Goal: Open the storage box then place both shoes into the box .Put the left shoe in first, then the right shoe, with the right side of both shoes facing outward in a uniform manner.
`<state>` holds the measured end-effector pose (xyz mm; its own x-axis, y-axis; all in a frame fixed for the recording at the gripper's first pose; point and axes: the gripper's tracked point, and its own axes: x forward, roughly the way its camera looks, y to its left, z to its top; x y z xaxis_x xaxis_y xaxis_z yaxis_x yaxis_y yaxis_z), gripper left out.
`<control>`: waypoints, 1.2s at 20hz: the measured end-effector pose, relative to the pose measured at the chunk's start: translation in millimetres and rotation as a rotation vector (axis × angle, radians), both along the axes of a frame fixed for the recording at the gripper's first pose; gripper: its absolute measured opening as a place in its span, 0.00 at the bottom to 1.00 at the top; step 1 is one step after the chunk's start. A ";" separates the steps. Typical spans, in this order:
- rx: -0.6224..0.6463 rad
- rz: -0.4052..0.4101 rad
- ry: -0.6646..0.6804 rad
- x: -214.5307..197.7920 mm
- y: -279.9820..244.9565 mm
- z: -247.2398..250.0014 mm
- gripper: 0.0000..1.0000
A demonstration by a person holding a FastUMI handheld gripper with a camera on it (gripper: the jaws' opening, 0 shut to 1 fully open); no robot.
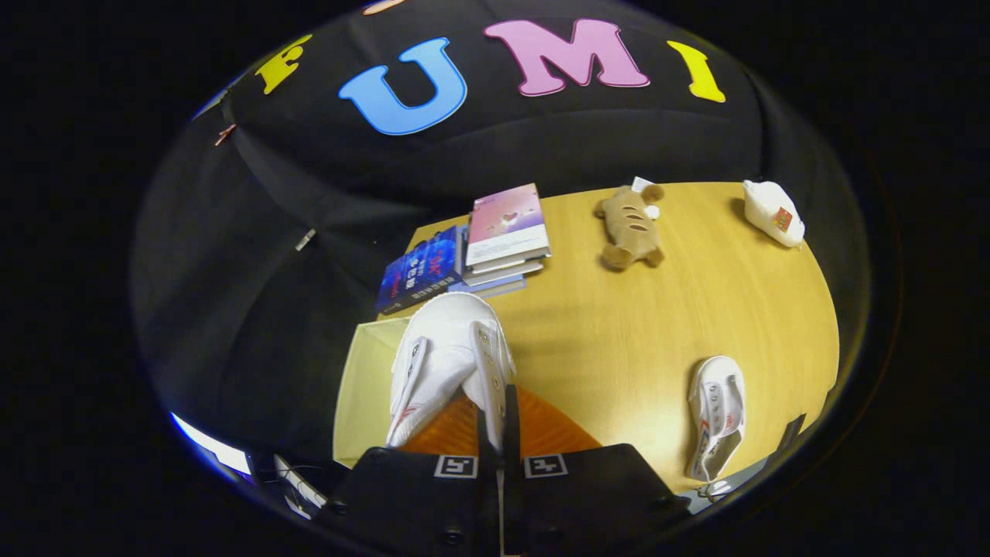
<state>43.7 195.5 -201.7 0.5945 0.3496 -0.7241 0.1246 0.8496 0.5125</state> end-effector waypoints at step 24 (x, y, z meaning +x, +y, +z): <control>-0.116 0.079 0.359 29.8 177.9 -112.8 0.08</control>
